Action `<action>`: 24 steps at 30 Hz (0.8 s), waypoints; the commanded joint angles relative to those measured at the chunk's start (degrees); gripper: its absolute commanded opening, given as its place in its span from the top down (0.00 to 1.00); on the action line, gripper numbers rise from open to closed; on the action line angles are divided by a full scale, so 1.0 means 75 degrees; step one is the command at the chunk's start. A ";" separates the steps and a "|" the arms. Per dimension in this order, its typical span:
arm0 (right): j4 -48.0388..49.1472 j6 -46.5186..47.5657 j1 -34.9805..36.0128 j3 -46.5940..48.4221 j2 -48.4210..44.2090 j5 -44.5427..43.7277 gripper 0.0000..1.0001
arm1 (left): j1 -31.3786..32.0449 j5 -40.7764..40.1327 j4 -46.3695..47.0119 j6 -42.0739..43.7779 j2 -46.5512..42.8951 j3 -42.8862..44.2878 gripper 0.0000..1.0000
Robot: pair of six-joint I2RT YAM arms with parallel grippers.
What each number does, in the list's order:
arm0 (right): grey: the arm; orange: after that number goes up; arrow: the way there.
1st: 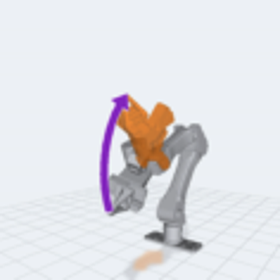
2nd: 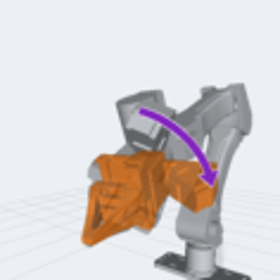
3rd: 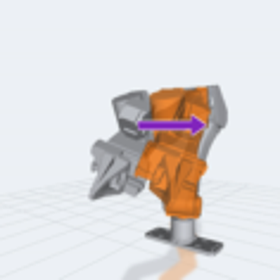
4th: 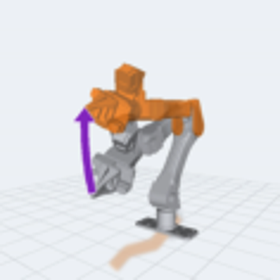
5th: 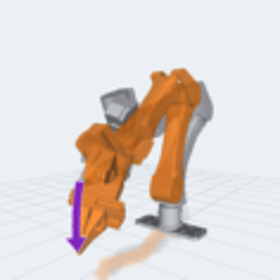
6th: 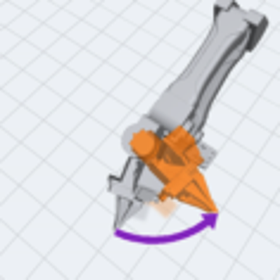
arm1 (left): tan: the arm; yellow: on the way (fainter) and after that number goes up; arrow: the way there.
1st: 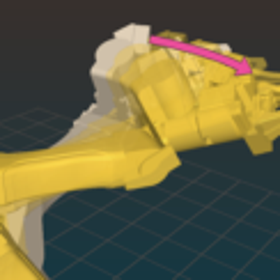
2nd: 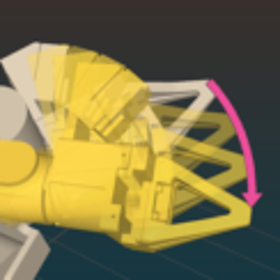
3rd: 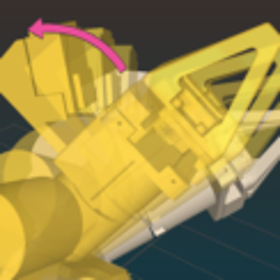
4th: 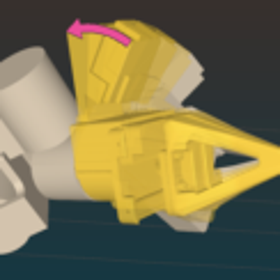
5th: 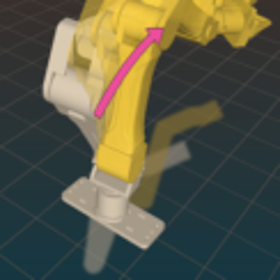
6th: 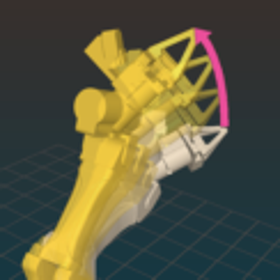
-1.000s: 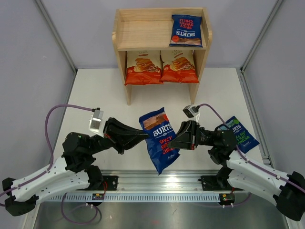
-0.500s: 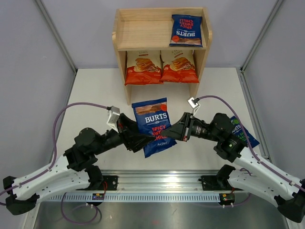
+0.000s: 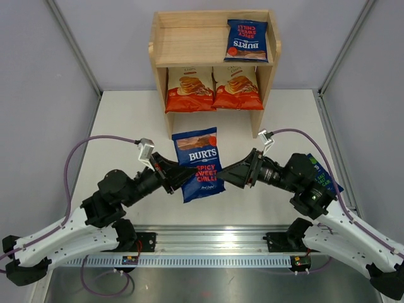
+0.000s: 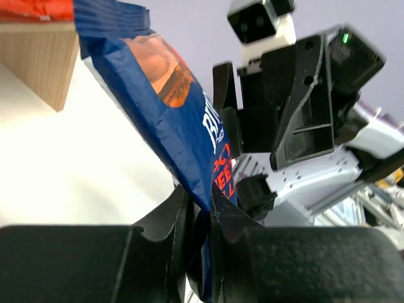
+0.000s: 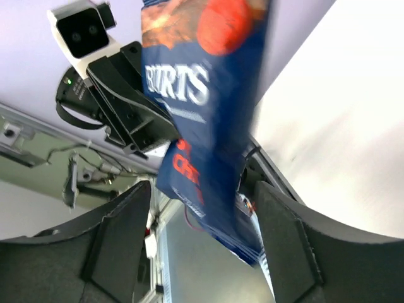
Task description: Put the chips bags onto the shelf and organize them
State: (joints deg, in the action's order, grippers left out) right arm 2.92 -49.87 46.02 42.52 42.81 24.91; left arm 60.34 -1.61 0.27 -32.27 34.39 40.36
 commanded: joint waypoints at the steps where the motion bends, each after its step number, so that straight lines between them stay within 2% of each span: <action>1: 0.0777 -0.0801 0.0052 -0.0698 -0.0702 -0.1257 0.25 | 0.0018 -0.0721 0.1122 -0.0302 -0.0436 0.0022 0.85; 2: 0.1247 -0.1129 0.0040 -0.1014 -0.0808 -0.1281 0.23 | 0.0018 -0.0851 0.1344 -0.0349 -0.0611 -0.0025 0.84; 3: 0.1658 -0.1620 0.0040 -0.1447 -0.0856 -0.1224 0.14 | 0.0018 -0.1003 0.1462 -0.0373 -0.0683 -0.0061 0.85; 8: 0.3463 -0.2302 0.0145 -0.1720 -0.0120 -0.0556 0.14 | 0.0018 -0.1719 0.2467 -0.0607 -0.0800 -0.0294 0.93; 13: 0.5138 -0.2270 0.0893 -0.1721 0.0421 -0.0941 0.14 | 0.0018 -0.2281 0.3840 -0.0911 -0.0625 -0.0728 0.96; 14: 0.5258 -0.2130 0.1011 -0.1628 0.0479 -0.1058 0.14 | 0.0018 -0.2340 0.4330 -0.0900 -0.0567 -0.0822 0.96; 19: 0.6008 -0.1754 0.1528 -0.1743 0.0375 -0.2089 0.14 | 0.0018 -0.2610 0.4944 -0.0842 -0.0191 -0.0975 0.97; 24: 0.5881 -0.1917 0.1715 -0.1534 0.0643 -0.2686 0.17 | 0.0018 -0.2411 0.5646 -0.0923 0.0102 -0.1197 0.97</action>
State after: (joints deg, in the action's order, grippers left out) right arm 42.83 -64.90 57.28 29.15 46.19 10.87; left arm 60.34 -17.85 32.47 -38.87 34.65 32.27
